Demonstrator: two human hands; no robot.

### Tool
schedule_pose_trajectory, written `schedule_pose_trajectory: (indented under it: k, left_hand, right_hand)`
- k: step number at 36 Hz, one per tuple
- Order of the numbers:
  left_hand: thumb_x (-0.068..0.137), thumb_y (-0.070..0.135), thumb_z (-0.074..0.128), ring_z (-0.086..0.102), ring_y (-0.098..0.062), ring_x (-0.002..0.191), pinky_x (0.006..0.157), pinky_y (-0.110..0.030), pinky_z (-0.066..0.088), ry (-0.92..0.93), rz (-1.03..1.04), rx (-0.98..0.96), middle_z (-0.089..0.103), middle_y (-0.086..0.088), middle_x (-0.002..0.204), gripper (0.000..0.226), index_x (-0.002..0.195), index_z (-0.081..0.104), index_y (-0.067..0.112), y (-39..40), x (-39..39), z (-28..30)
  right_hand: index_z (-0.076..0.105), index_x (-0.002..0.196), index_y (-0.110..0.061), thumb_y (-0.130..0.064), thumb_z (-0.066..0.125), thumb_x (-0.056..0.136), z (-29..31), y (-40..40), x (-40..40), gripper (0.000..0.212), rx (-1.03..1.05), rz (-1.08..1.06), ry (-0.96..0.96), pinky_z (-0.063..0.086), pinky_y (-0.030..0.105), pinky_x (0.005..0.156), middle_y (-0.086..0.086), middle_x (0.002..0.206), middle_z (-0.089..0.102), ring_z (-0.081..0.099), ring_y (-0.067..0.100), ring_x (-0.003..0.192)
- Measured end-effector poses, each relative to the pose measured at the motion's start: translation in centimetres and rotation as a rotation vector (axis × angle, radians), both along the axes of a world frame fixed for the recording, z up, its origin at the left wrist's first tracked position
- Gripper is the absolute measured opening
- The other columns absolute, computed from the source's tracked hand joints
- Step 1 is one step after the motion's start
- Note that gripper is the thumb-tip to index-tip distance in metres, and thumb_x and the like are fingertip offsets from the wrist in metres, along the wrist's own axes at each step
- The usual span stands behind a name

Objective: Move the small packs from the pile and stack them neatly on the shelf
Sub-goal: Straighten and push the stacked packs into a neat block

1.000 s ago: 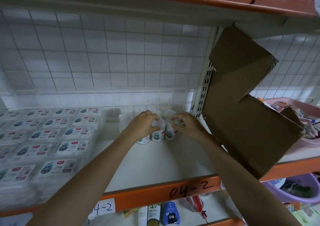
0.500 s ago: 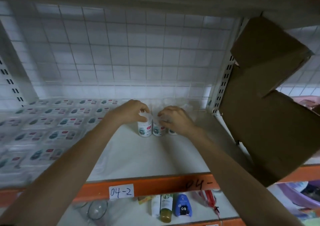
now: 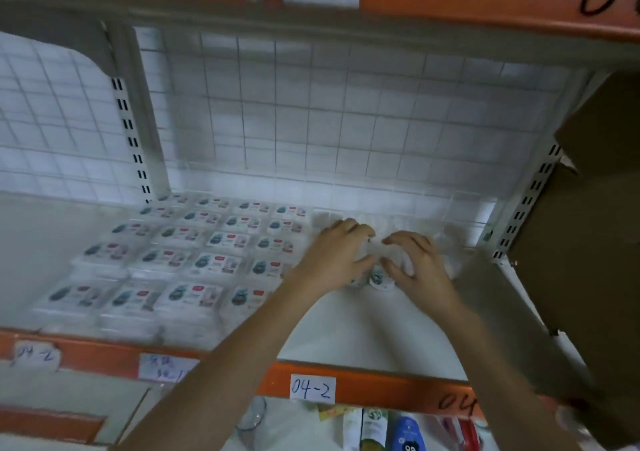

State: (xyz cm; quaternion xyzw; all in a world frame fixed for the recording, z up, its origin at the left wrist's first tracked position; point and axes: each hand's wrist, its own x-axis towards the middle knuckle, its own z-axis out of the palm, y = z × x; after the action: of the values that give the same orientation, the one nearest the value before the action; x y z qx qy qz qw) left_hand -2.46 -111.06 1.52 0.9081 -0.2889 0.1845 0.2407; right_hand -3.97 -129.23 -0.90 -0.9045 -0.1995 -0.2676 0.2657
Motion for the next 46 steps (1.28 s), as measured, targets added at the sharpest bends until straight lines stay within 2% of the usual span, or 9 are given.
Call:
schedule_pose_trajectory:
  k: [4,8,11,15,26,29,32,40,46]
  left_hand:
    - [0.086,0.032,0.053,0.051,-0.025,0.108,0.091,-0.035,0.043,-0.104,-0.037,-0.112,0.056,-0.008,0.116,0.04,0.121,0.055,0.012,0.2,-2.3,-1.4]
    - [0.085,0.038,0.052,0.048,-0.021,0.111,0.094,-0.034,0.044,-0.114,-0.033,-0.198,0.052,-0.006,0.117,0.044,0.121,0.055,0.011,1.8,-4.8,-2.7]
    - [0.084,0.04,0.053,0.045,-0.015,0.115,0.099,-0.023,0.037,-0.164,0.013,-0.271,0.05,-0.005,0.121,0.046,0.121,0.054,0.012,3.8,-7.0,-3.1]
    - [0.087,0.041,0.053,0.043,-0.011,0.116,0.102,-0.013,0.029,-0.22,0.081,-0.324,0.05,-0.005,0.12,0.045,0.121,0.054,0.011,6.7,-10.5,-3.5]
    - [0.081,0.05,0.061,0.038,-0.012,0.118,0.097,-0.008,0.026,-0.126,0.551,-0.501,0.047,-0.007,0.125,0.063,0.125,0.049,0.007,18.8,-17.2,-7.7]
    - [0.076,0.037,0.072,0.032,-0.028,0.126,0.101,-0.025,0.025,0.006,0.782,-0.528,0.038,-0.018,0.133,0.074,0.134,0.039,0.003,22.8,-17.4,-8.5]
    - [0.07,0.046,0.074,0.025,-0.035,0.13,0.107,-0.043,0.025,0.11,0.845,-0.503,0.027,-0.022,0.139,0.098,0.141,0.025,0.002,26.0,-16.6,-8.8]
    - [0.063,0.049,0.079,-0.007,-0.038,0.141,0.113,-0.046,0.009,0.325,0.803,-0.378,-0.013,-0.026,0.15,0.127,0.147,-0.011,0.016,29.9,-12.7,-8.4]
    - [0.056,0.061,0.075,-0.02,-0.042,0.137,0.112,-0.052,0.003,0.258,0.739,-0.376,-0.022,-0.03,0.146,0.137,0.144,-0.019,0.013,29.7,-12.1,-9.1]
  right_hand:
    - [0.058,0.113,-0.018,-0.04,0.045,0.081,-1.0,1.4,-1.8,0.041,0.038,0.024,0.058,0.032,0.015,0.087,-0.002,0.115,0.057,0.05,0.018,0.103]
    - [0.056,0.116,-0.02,-0.013,0.059,0.084,-1.7,3.5,-3.1,0.034,0.052,0.096,0.127,0.028,0.019,0.089,-0.01,0.116,0.049,0.043,0.017,0.111]
    - [0.052,0.116,-0.027,-0.018,0.051,0.08,-1.7,5.6,-4.4,0.037,0.078,0.184,0.148,0.027,0.01,0.089,-0.011,0.115,0.049,0.042,0.012,0.108]
    - [0.045,0.116,-0.034,-0.024,0.046,0.076,-2.3,8.3,-6.1,0.041,0.146,0.277,0.221,0.031,0.027,0.099,-0.009,0.119,0.047,0.041,0.013,0.115]
    - [0.039,0.133,-0.02,-0.016,0.045,0.084,-3.4,13.6,-9.7,0.049,0.358,0.318,0.397,0.035,0.035,0.104,-0.004,0.129,0.036,0.038,0.019,0.123]
    - [0.036,0.136,-0.02,0.0,0.051,0.087,-3.7,14.0,-9.6,0.054,0.394,0.265,0.442,0.036,0.035,0.102,0.004,0.137,0.033,0.037,0.024,0.125]
    - [0.029,0.14,-0.023,-0.01,0.064,0.085,-3.7,14.8,-9.6,0.066,0.43,0.232,0.493,0.033,0.032,0.101,0.006,0.144,0.028,0.034,0.021,0.129]
    - [0.024,0.133,-0.042,-0.019,0.08,0.071,-3.9,16.9,-9.3,0.087,0.524,0.14,0.585,0.044,0.044,0.1,0.005,0.143,0.035,0.041,0.025,0.128]
    - [0.023,0.141,-0.033,-0.016,0.076,0.076,-3.7,18.0,-10.0,0.085,0.458,0.031,0.613,0.044,0.009,0.065,-0.001,0.122,0.044,0.049,0.015,0.1]
